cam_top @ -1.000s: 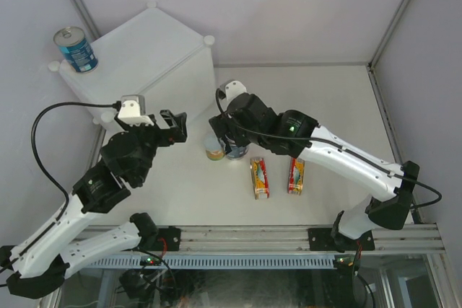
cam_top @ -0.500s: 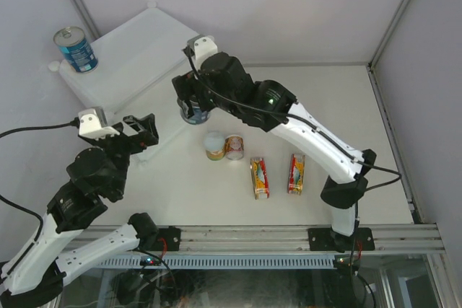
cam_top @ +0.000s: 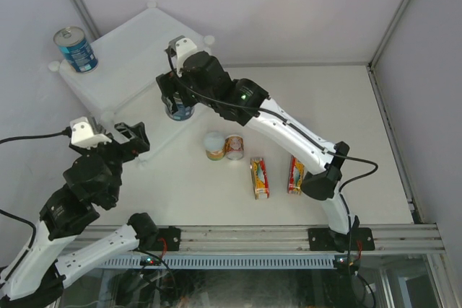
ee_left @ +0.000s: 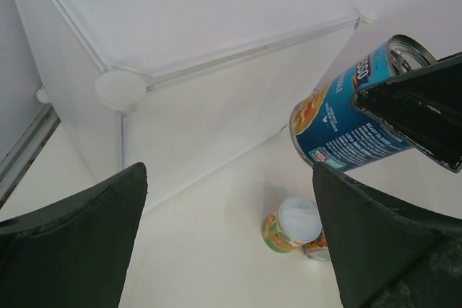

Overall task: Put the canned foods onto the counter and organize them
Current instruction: Place the canned food at the center of the board.

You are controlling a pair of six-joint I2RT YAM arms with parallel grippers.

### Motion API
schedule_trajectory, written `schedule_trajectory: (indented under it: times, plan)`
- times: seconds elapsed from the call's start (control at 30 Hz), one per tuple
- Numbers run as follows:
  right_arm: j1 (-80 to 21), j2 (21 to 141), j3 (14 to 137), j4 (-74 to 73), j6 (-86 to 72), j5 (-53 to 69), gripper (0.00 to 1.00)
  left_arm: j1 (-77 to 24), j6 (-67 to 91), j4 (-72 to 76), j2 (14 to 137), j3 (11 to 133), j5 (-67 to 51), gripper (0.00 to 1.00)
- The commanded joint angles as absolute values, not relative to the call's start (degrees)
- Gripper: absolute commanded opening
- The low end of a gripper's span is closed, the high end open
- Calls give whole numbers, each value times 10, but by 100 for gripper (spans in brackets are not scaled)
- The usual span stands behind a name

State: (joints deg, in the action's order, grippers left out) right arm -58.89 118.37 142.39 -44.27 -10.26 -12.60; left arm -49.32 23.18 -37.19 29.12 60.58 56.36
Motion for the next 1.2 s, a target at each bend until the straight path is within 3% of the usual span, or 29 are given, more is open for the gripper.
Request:
schedule_trajectory:
  times: [0.0,0.17,0.47,0.77,1.17]
  plan:
    - [-593,1117,1425,-360,-106,-123,0,-489,258,-400,257,618,580,100]
    - [-611,1018,1208,-309,-127,-130,0,-489,266,-408,263,610,573,100]
    - [-636,967,1019,-222,-149,-130,0,-489,274,-379,289,595,557,100]
    - [-649,996,917,-111,-164,-112,0,-489,292,-396,287,592,549,100]
    - [-681,1090,908,-13,-135,-134,0,-489,293,-422,289,602,546,100]
